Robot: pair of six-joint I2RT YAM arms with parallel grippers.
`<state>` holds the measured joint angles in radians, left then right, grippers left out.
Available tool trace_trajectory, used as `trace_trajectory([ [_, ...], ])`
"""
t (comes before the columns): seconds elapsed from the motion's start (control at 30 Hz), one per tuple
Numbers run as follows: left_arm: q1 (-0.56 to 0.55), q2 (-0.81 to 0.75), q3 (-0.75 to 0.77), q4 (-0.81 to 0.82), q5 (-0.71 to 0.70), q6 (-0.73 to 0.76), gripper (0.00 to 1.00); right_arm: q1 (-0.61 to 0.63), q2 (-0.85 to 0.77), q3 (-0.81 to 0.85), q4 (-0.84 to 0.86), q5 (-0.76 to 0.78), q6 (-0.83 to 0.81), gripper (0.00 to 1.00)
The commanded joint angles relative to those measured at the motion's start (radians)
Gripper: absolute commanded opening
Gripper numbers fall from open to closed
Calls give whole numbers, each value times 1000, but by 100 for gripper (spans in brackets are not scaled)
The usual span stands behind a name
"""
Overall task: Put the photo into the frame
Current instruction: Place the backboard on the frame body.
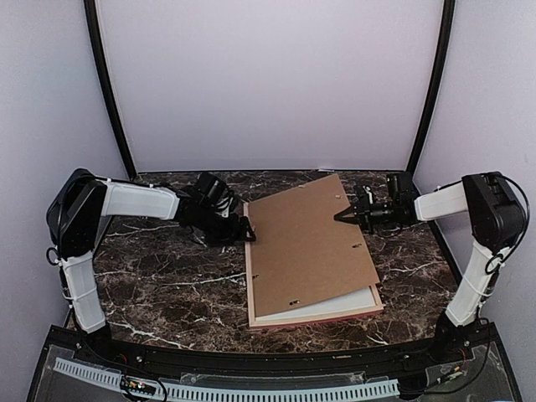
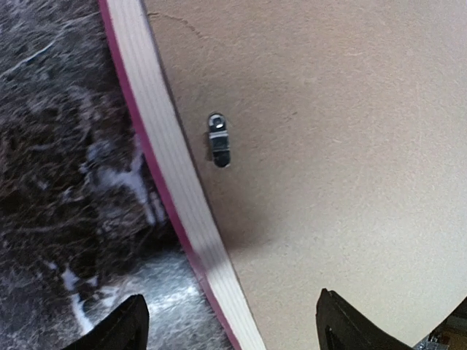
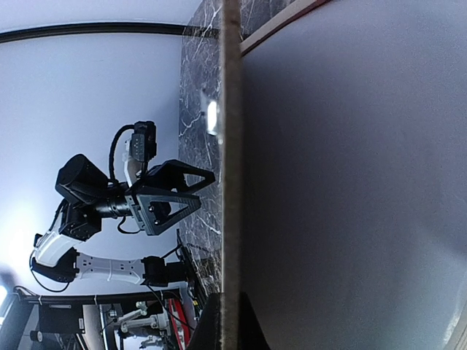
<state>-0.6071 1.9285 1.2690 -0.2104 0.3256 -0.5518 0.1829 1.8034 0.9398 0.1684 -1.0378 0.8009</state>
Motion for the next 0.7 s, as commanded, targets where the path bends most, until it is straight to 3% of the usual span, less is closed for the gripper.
trace_trajectory([
  [0.0, 39, -116, -81, -15, -49, -26, 81, 14, -26, 16, 81, 51, 87, 0],
  [0.17, 43, -158, -112, -15, -73, -30, 81, 14, -48, 61, -6, 43, 38, 0],
  [0.67, 43, -166, -117, -19, -83, -33, 81, -8, -144, 2, 28, 0, 97, 0],
])
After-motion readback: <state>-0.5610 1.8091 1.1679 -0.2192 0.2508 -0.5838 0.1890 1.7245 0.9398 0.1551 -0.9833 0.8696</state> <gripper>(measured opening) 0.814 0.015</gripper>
